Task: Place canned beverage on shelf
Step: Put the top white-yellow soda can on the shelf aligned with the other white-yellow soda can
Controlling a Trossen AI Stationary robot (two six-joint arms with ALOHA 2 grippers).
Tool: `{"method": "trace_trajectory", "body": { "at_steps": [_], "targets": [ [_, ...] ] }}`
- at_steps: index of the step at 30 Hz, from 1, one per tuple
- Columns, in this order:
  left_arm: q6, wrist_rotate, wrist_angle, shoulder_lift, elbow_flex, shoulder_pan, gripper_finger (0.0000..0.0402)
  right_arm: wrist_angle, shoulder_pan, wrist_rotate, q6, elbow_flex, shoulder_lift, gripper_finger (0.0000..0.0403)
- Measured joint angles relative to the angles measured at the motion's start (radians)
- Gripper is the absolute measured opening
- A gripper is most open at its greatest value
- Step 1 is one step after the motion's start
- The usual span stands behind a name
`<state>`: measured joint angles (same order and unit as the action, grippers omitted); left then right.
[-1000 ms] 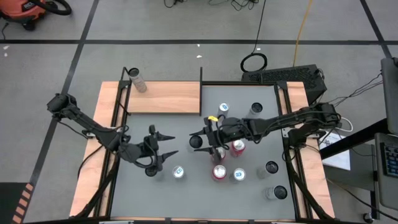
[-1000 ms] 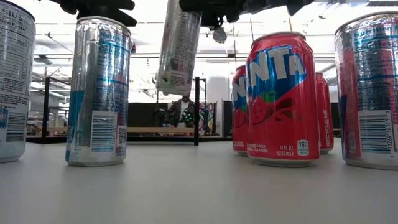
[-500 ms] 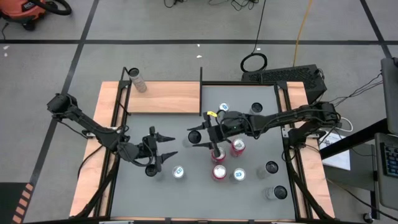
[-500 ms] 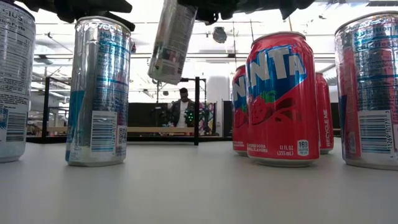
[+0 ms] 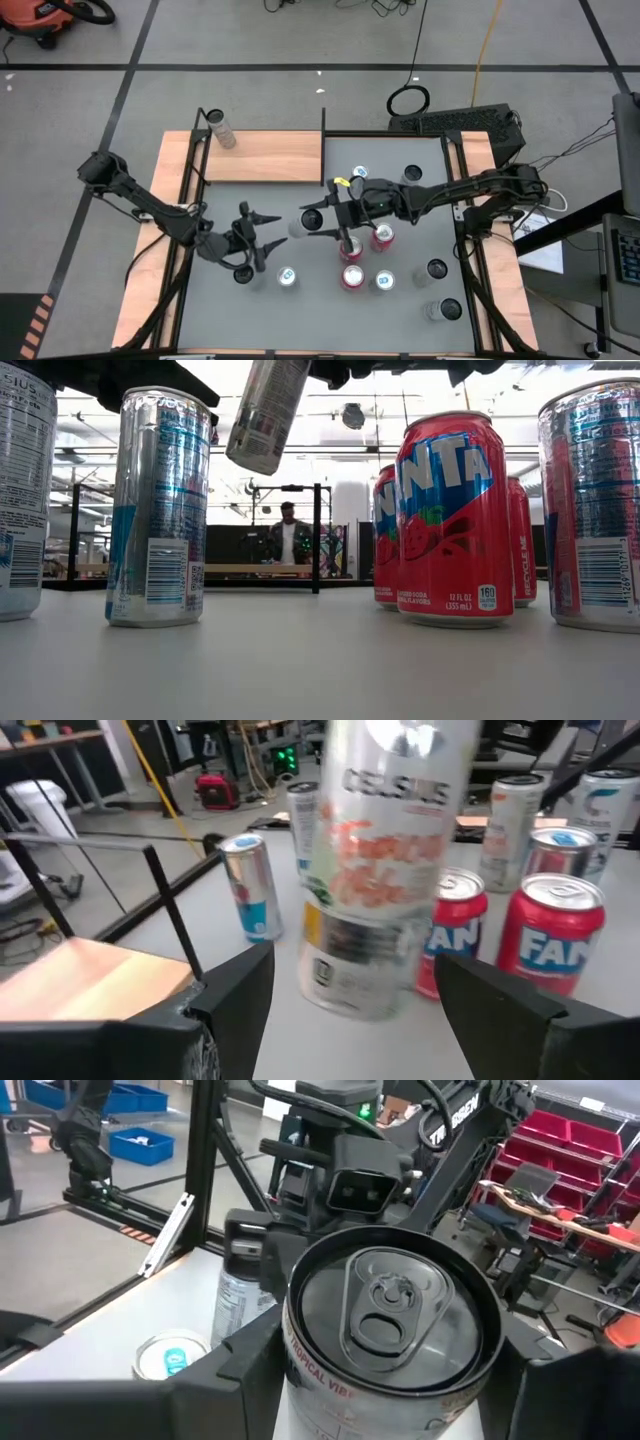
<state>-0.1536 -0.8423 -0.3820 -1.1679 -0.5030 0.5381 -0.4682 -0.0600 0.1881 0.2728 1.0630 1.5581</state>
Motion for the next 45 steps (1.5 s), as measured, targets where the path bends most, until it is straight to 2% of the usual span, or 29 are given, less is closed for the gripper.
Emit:
{"method": "trace_trajectory", "body": {
  "at_steps": [6, 12, 23, 28, 35, 40, 45],
  "targets": [
    [0.002, 0.100, -0.022, -0.008, 0.000, -0.055, 0.0293, -0.012, -0.003, 0.003, -0.002, 0.000, 0.000, 0.0194],
    [0.082, 0.203, -0.149, -0.065, 0.000, -0.092, 0.0316, -0.021, -0.003, 0.000, 0.002, 0.000, 0.000, 0.0194],
    [0.082, 0.217, -0.189, -0.151, 0.000, -0.169, 0.0319, -0.028, -0.004, -0.001, 0.013, 0.000, 0.000, 0.0194],
    [0.083, 0.309, -0.194, -0.153, 0.000, -0.195, 0.0319, -0.041, -0.004, 0.001, 0.011, 0.000, 0.000, 0.0194],
    [0.111, 0.323, -0.269, -0.153, 0.000, -0.212, 0.0319, -0.061, -0.004, 0.001, 0.012, 0.000, 0.000, 0.0194],
    [0.112, 0.450, -0.314, -0.153, 0.000, -0.226, 0.0319, -0.060, -0.005, 0.013, 0.011, 0.000, 0.000, 0.0194],
    [0.111, 0.457, -0.294, -0.153, 0.000, -0.226, 0.0319, -0.056, -0.004, 0.025, 0.009, 0.000, 0.000, 0.0194]
  ]
}}
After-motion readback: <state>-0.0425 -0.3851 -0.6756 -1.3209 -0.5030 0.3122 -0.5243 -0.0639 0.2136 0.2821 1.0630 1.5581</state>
